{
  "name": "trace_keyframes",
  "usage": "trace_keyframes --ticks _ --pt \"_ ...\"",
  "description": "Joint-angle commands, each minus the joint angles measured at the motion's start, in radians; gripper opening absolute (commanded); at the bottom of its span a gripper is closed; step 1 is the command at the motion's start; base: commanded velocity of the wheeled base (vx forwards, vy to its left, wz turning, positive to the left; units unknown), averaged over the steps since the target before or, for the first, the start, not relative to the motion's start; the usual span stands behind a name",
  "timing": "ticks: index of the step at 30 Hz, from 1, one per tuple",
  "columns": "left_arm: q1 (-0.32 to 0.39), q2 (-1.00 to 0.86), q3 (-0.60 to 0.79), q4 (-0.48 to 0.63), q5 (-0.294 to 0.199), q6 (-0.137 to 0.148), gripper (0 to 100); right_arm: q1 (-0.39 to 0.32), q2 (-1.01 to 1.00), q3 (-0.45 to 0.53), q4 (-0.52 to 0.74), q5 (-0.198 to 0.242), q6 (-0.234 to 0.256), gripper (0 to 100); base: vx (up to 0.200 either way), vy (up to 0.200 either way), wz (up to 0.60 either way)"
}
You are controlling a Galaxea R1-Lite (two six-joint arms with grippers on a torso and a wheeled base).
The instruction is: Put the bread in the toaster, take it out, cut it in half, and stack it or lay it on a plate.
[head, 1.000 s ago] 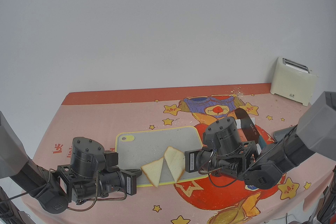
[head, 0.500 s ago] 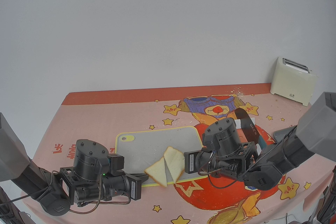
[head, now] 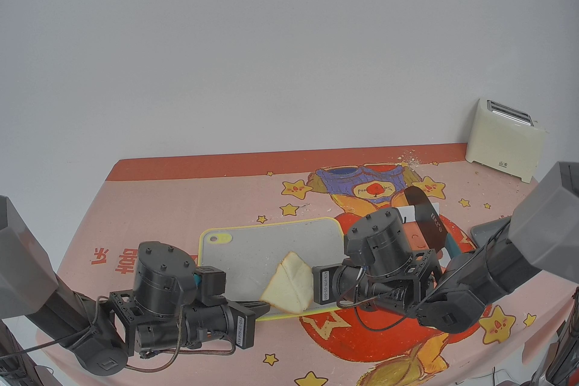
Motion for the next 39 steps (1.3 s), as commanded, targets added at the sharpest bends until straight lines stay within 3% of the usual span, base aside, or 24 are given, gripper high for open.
trace_keyframes --ticks 1,18,39 --pt "0.001 -0.002 0.039 -0.048 -0.001 -0.004 0 -0.002 0.002 0.000 0.000 0.000 -0.001 0 0.000 0.000 0.00" --pt "0.009 -0.005 0.093 -0.056 0.002 -0.001 0 -0.002 0.017 -0.002 -0.004 -0.002 -0.001 0 0.000 0.000 0.00" --pt "0.006 0.001 -0.002 -0.055 0.001 -0.001 0 0.001 0.021 0.000 -0.001 -0.002 -0.001 0 0.000 0.000 0.00"
